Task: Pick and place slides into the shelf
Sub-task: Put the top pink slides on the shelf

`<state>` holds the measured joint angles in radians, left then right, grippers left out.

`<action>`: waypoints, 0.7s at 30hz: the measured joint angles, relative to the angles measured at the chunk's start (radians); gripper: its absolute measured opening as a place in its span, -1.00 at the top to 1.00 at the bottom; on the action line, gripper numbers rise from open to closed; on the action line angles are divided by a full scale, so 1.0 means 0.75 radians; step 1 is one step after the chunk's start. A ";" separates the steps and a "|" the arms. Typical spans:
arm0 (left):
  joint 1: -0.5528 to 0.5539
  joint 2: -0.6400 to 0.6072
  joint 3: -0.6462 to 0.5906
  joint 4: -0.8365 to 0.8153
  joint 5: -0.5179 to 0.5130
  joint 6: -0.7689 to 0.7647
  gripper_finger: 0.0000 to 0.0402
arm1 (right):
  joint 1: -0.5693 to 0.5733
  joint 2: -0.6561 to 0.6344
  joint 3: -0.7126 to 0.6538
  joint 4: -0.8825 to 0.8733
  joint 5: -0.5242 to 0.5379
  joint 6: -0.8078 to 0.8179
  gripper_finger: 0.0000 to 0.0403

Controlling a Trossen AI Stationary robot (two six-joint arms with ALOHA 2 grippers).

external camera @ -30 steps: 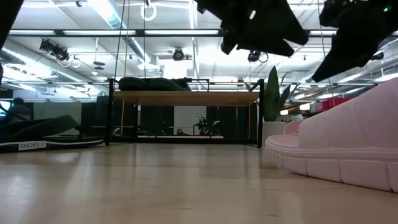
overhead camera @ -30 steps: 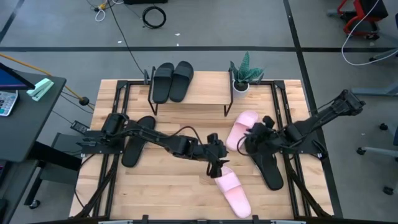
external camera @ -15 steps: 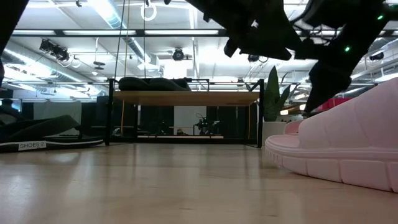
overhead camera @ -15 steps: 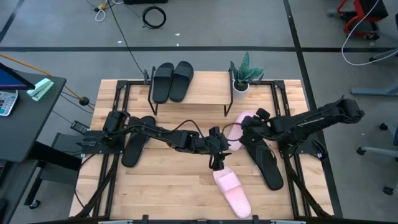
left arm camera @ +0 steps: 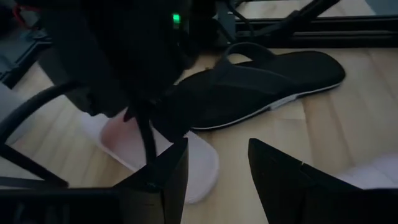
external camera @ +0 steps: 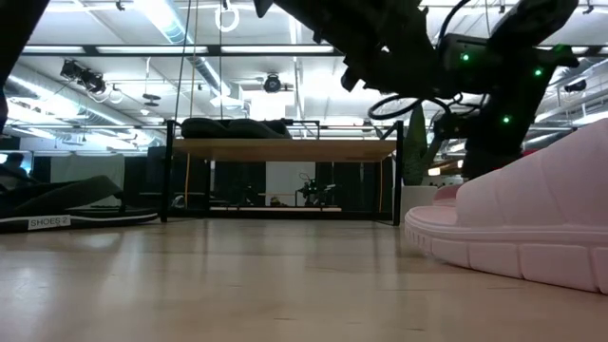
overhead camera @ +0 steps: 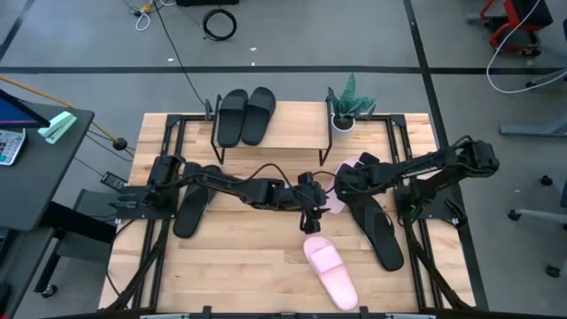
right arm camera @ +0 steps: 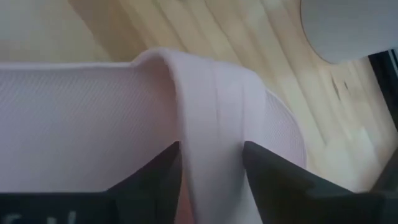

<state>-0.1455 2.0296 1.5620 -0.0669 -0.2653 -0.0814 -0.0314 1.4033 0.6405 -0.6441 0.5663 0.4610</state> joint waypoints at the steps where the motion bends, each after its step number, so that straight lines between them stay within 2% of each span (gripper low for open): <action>1: 0.005 0.000 0.000 0.000 0.000 0.000 0.14 | -0.002 0.001 0.000 0.009 0.001 0.000 0.17; 5: 0.020 0.000 0.000 -0.028 0.000 0.000 0.14 | 0.003 -0.013 0.000 0.016 0.000 0.028 0.41; 11: 0.032 0.001 0.000 -0.043 0.001 0.022 0.14 | 0.019 -0.064 0.000 0.015 -0.042 0.192 0.91; 16: 0.032 -0.001 0.000 -0.048 0.001 0.093 0.14 | 0.085 -0.129 0.000 0.015 -0.061 0.273 0.92; 21: 0.017 -0.044 0.000 -0.122 0.001 0.101 0.14 | 0.240 -0.268 0.000 0.018 -0.070 0.412 0.95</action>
<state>-0.1326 1.9969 1.5620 -0.1585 -0.2645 -0.0055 0.1484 1.2026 0.6403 -0.6308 0.5142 0.7702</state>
